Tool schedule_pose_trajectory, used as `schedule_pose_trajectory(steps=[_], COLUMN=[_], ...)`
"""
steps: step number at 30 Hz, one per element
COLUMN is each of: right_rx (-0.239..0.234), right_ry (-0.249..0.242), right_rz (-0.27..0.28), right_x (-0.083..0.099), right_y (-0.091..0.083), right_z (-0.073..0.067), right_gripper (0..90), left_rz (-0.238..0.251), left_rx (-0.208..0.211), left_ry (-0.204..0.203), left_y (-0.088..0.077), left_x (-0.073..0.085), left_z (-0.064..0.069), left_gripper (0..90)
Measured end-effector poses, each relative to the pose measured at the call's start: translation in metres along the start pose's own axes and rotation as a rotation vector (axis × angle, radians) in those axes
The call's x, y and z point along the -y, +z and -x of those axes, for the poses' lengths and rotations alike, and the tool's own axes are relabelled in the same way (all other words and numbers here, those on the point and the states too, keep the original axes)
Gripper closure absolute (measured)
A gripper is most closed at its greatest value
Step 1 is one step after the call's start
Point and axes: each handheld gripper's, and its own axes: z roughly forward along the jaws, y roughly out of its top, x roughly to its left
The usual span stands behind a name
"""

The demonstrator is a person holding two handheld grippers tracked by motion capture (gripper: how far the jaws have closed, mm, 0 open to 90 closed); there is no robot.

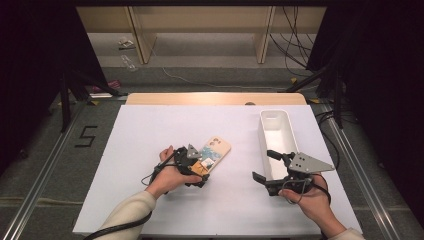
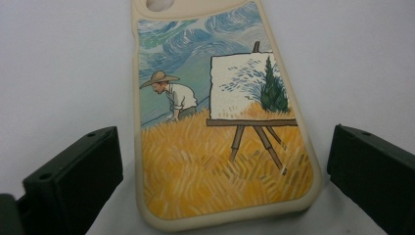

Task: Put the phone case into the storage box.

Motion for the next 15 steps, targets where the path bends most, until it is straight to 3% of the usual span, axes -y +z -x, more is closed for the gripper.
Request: schedule_pose_trajectory(steps=[15], right_rx=[-0.003], right_ry=[0.001], right_rz=[-0.004], right_x=[0.0003], right_y=[0.0005], right_z=[-0.0002], right_gripper=[12.3], left_rz=[-0.005], left_rx=[0.010], left_ry=[-0.007], left_y=[0.0040], left_x=[-0.0032], left_z=[-0.0028], left_gripper=[0.0])
